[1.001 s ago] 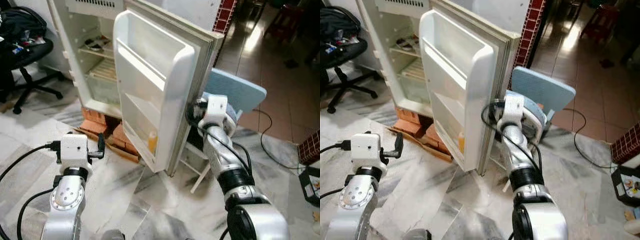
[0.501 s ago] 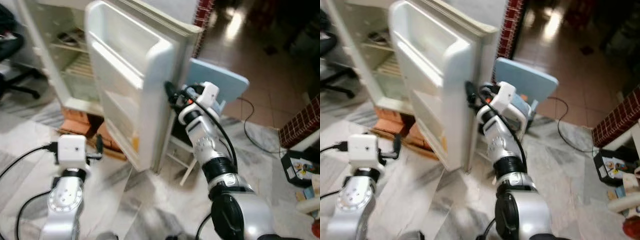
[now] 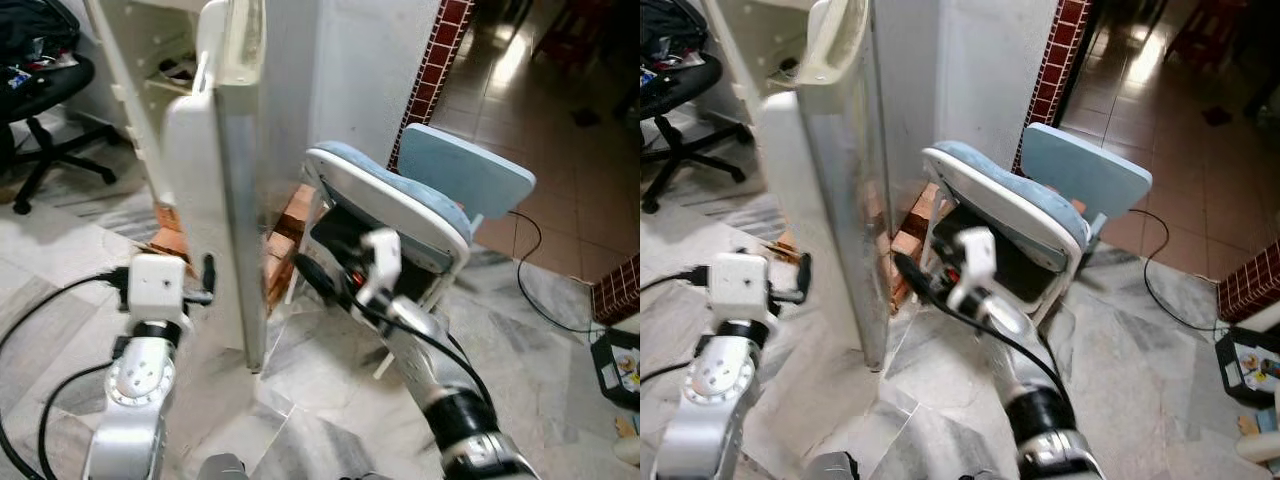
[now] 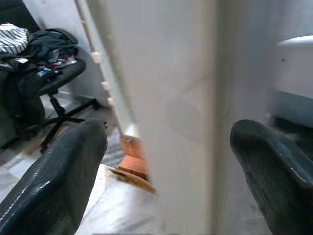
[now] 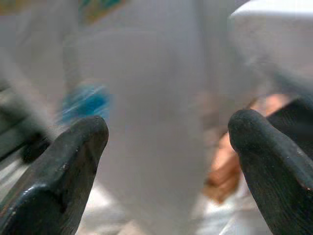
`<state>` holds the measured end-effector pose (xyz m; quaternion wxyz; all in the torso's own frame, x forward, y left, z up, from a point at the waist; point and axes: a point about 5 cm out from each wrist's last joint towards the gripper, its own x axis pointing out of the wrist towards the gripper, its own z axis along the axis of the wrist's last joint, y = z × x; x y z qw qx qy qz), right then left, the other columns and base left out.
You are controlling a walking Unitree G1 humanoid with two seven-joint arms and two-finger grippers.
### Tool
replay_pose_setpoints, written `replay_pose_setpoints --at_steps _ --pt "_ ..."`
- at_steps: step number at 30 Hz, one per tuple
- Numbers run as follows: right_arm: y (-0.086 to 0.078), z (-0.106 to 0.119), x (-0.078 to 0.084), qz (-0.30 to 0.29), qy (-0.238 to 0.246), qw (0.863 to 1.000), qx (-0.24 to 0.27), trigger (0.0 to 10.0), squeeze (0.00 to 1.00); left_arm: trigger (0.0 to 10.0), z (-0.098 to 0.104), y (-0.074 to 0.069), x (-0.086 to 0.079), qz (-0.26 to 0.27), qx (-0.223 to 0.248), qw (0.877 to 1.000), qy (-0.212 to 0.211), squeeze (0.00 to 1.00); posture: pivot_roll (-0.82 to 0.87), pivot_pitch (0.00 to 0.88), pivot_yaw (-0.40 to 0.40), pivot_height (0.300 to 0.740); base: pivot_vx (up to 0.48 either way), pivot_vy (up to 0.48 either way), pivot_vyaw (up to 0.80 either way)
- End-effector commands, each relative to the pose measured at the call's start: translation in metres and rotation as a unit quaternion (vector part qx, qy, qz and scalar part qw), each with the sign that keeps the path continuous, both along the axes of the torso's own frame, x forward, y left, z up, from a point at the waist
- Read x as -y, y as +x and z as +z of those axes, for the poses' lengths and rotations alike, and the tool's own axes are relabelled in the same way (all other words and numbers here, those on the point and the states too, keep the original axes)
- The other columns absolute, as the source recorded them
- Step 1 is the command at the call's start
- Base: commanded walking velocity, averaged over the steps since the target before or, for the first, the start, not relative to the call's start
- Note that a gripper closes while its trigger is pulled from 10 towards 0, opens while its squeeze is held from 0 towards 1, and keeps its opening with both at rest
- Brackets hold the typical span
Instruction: Restocking fridge
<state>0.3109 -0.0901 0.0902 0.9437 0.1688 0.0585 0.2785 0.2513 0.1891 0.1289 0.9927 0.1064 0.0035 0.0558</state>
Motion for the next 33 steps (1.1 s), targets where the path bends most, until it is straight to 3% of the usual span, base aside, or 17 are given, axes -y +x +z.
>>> replay_pose_setpoints --at_steps 1,11,16,23,33 --pt "0.001 0.013 0.007 -0.031 -0.006 0.999 0.027 10.0 0.00 10.0 -0.002 0.001 0.002 -0.001 -0.007 1.000 0.000 0.00 0.15 0.090 -0.087 0.740 0.000 0.000 0.00" --pt "-0.006 0.014 0.032 -0.144 -0.055 0.987 0.045 10.0 0.00 10.0 -0.003 0.002 0.007 0.001 -0.001 1.000 -0.009 0.00 0.12 0.080 -0.086 0.740 0.000 0.000 0.00" --pt "-0.004 0.030 0.052 -0.217 -0.115 0.966 0.085 10.0 0.00 10.0 0.003 0.010 0.006 -0.004 0.012 1.000 -0.010 0.00 0.11 0.068 -0.085 0.740 0.000 0.285 0.00" --pt "-0.006 0.032 0.061 -0.245 -0.119 0.959 0.082 10.0 0.00 10.0 0.003 0.011 0.003 -0.008 0.014 1.000 -0.007 0.00 0.11 0.067 -0.081 0.740 0.000 0.472 0.00" --pt "-0.030 0.022 0.075 -0.258 -0.145 0.953 0.062 10.0 0.00 10.0 -0.004 -0.001 0.002 -0.009 0.007 1.000 -0.015 0.00 0.10 0.040 -0.063 0.740 0.000 0.475 0.00"
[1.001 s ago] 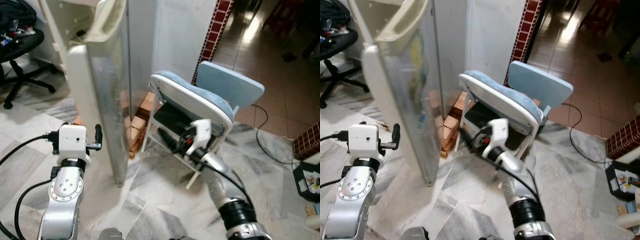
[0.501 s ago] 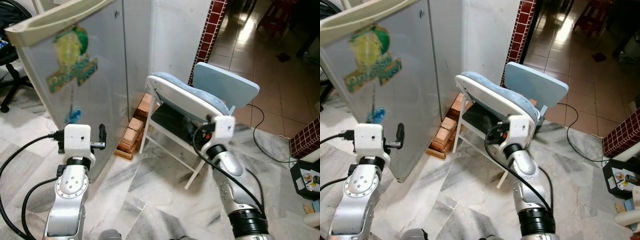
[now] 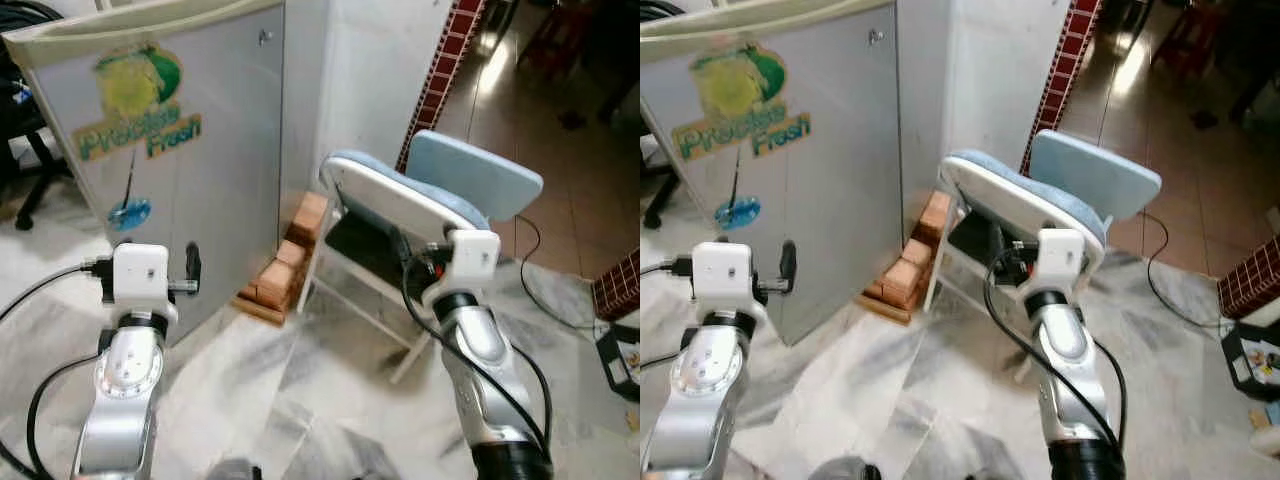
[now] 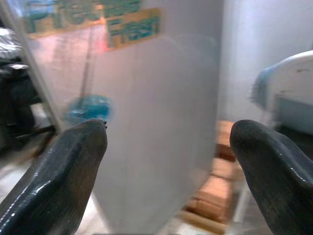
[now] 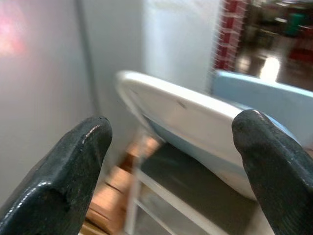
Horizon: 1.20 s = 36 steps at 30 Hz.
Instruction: Restocking fridge
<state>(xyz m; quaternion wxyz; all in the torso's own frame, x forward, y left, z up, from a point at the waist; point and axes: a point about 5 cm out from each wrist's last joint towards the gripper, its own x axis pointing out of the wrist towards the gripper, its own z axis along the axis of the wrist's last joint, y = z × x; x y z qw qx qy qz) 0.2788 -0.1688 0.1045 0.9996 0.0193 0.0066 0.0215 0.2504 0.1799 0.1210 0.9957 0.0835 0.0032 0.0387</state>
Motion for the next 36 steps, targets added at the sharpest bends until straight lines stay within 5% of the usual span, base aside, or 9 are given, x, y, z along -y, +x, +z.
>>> replay_pose_setpoints --at_steps 1,9,20,36 --pt "-0.001 0.001 0.000 -0.006 -0.017 1.000 0.008 10.0 0.00 10.0 0.003 -0.003 -0.009 0.009 0.010 1.000 0.010 0.00 0.10 0.037 -0.062 0.740 0.000 0.480 0.00" --pt "-0.011 -0.006 0.006 -0.040 0.042 0.998 -0.021 10.0 0.00 10.0 0.004 -0.004 -0.013 -0.006 0.033 0.999 0.032 0.00 0.10 0.032 -0.065 0.740 0.000 0.480 0.00" --pt "-0.008 0.004 0.001 -0.008 0.021 1.000 0.007 10.0 0.00 10.0 0.003 -0.001 -0.014 -0.010 0.029 0.999 0.017 0.00 0.08 0.029 -0.057 0.740 0.000 0.480 0.00" --pt "-0.007 -0.001 0.005 -0.015 0.036 0.999 -0.012 10.0 0.00 10.0 0.008 0.002 -0.011 -0.023 0.043 0.999 -0.005 0.00 0.08 0.026 -0.053 0.740 0.000 0.480 -0.80"
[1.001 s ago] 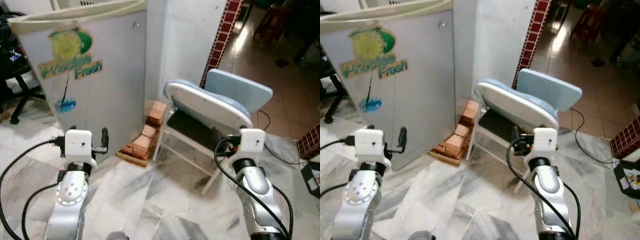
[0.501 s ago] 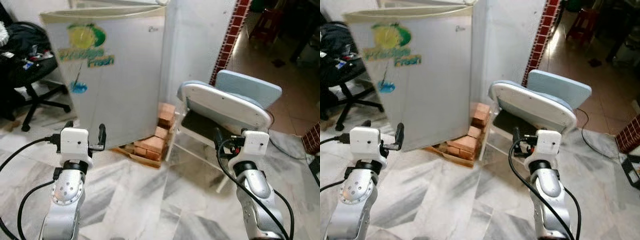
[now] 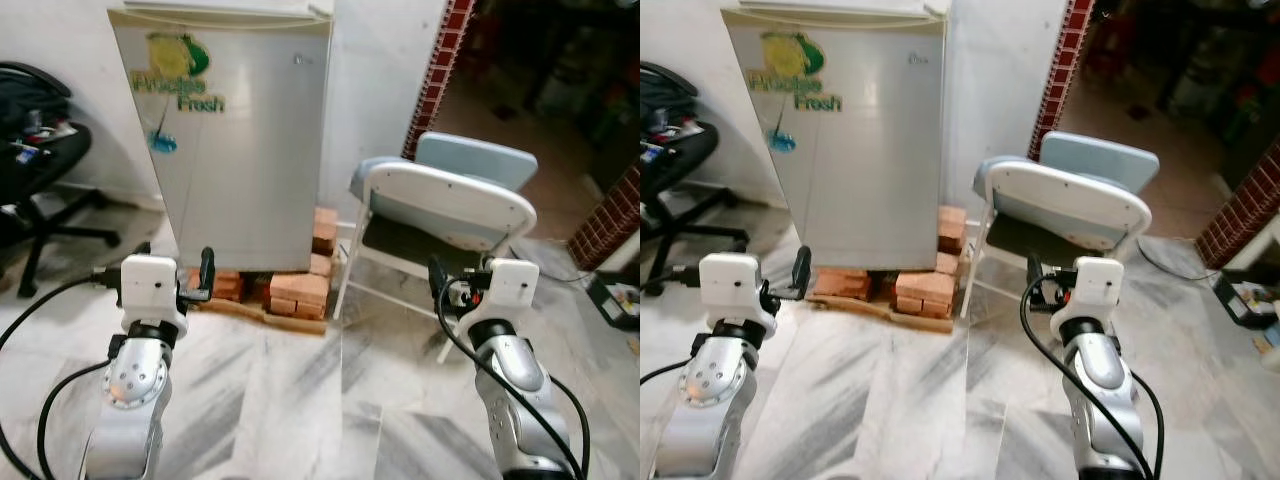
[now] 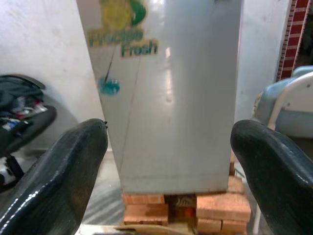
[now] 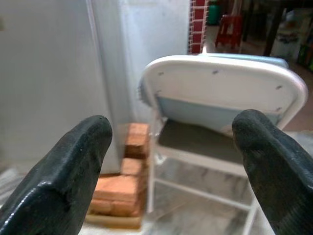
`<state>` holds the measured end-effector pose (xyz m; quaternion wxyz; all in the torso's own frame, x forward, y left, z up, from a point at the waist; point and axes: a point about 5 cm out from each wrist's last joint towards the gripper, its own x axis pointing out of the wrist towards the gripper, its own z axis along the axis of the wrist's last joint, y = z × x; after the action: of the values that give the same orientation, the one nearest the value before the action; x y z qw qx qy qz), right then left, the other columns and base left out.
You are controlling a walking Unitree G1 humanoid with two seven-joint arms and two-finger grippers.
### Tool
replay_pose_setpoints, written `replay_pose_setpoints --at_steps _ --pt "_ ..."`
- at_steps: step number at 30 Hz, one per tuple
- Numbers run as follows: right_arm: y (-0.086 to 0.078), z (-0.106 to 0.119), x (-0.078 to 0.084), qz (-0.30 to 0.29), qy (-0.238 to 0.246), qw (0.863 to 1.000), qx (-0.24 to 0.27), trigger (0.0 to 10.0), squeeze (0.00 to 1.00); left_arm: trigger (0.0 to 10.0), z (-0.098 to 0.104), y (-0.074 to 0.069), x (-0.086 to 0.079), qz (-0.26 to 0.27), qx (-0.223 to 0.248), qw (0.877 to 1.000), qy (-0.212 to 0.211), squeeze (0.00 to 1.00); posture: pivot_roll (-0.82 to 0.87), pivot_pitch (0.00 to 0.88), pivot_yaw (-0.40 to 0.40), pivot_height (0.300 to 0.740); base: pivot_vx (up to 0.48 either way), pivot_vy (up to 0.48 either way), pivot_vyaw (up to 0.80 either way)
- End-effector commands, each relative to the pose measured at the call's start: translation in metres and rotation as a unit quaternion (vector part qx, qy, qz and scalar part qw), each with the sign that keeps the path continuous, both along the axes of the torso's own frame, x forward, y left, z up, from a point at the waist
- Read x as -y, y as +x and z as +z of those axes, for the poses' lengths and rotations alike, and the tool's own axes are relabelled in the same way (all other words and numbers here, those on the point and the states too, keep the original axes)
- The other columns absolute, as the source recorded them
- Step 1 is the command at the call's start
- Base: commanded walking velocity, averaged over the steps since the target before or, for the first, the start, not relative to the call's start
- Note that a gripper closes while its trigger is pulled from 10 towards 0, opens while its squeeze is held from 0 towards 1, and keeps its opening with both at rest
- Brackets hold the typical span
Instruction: Restocking fridge
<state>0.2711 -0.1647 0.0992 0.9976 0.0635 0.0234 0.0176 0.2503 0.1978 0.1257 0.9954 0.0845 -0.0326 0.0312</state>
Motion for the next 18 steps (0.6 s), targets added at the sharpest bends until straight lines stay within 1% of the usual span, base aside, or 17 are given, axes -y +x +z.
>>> replay_pose_setpoints --at_steps 1,9,14,18 --pt "0.0005 0.0044 0.0106 -0.014 -0.010 1.000 0.006 10.0 0.00 10.0 0.0039 0.0029 0.0070 -0.013 0.009 1.000 -0.009 0.00 0.08 0.026 -0.052 0.740 0.000 0.480 -0.80" --pt "0.0018 0.0027 0.0163 -0.028 -0.007 1.000 0.003 10.0 0.00 10.0 0.0038 0.0048 0.0073 -0.015 0.008 1.000 -0.016 0.00 0.08 0.020 -0.049 0.740 0.000 0.474 -0.80" --pt "0.0028 0.0031 0.0163 -0.028 -0.004 1.000 0.006 10.0 0.00 10.0 0.0034 0.0057 0.0071 -0.015 0.007 1.000 -0.019 0.00 0.08 0.017 -0.049 0.740 0.000 0.476 -0.77" --pt "0.0041 0.0039 0.0157 -0.026 0.000 1.000 0.009 10.0 0.00 10.0 0.0021 0.0057 0.0071 -0.014 0.005 1.000 -0.019 0.00 0.08 0.013 -0.046 0.740 0.000 0.476 0.00"
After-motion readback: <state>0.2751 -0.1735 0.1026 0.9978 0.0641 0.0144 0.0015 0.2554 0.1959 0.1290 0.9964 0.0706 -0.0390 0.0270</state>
